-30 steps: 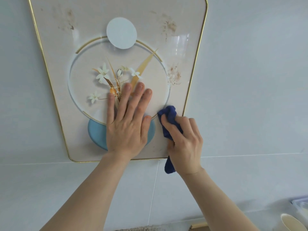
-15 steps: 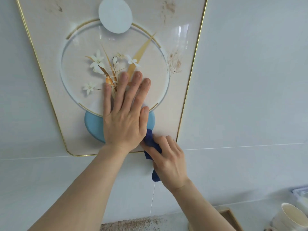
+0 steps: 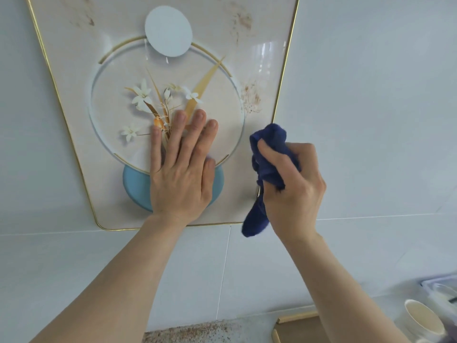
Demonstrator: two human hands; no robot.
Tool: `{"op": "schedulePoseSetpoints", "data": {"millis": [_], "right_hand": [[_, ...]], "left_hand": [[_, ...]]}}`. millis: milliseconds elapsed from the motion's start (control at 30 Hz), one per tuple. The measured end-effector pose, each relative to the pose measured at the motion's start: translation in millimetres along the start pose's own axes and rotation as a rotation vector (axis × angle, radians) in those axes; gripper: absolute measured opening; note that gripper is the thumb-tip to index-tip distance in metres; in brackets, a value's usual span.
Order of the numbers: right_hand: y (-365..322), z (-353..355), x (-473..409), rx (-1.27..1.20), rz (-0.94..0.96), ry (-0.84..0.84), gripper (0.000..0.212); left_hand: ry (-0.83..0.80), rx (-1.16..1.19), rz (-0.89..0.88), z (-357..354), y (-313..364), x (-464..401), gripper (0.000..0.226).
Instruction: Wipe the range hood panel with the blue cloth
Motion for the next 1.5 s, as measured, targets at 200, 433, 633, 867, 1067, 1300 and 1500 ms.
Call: {"op": "schedulePoseSetpoints", "data": {"millis": [200, 433, 633, 867, 1067, 1300, 1500], "right_hand": [[20.7, -21.7, 48.9, 0.177, 0.102, -0.199, 0.055], [36.4, -13.8, 91.2, 0.284, 0.044, -0.404, 0.071], [16.3, 10.7, 42.0, 0.030, -0.158, -0.234, 0.072], [-40.7, -1.1, -69.9, -0.033, 0.035, 0.091, 0.056], [-39.1, -39.2, -70.0, 0.300, 0.262, 0.041, 0.037], [-17.7, -39.5, -57.2, 0.316, 0.460, -0.004, 0.056], [-21.8, -33.9, -78.1, 0.174, 0.231, 0.113, 0.062]], "left_hand": [[0.002, 0.017, -0.006, -0.9, -1.3, -0.1, 0.059], [0.004, 0.023, -0.009, 1.2, -0.7, -0.9, 0.061], [0.016, 0.005, 0.001, 2.1, 0.1, -1.3, 0.061], [0.002, -0.039, 0.016, 0.5, -0.7, -1.4, 0.064], [0.010, -0.049, 0.017, -0.2, -0.2, -0.7, 0.062], [0.007, -0.047, 0.018, -2.3, -0.5, 0.5, 0.061], [-0.005, -0.035, 0.013, -0.9, -0.2, 1.3, 0.061]]}}
Point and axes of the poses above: each hand's wrist, its own x-axis away from the middle knuckle, its own z-axis out of the back of the hand, y = z × x, the point moved 4 cm from there along -x, towards the middle knuckle, and after that the axes turned 7 degrees about -z, right-handed, at the moved point
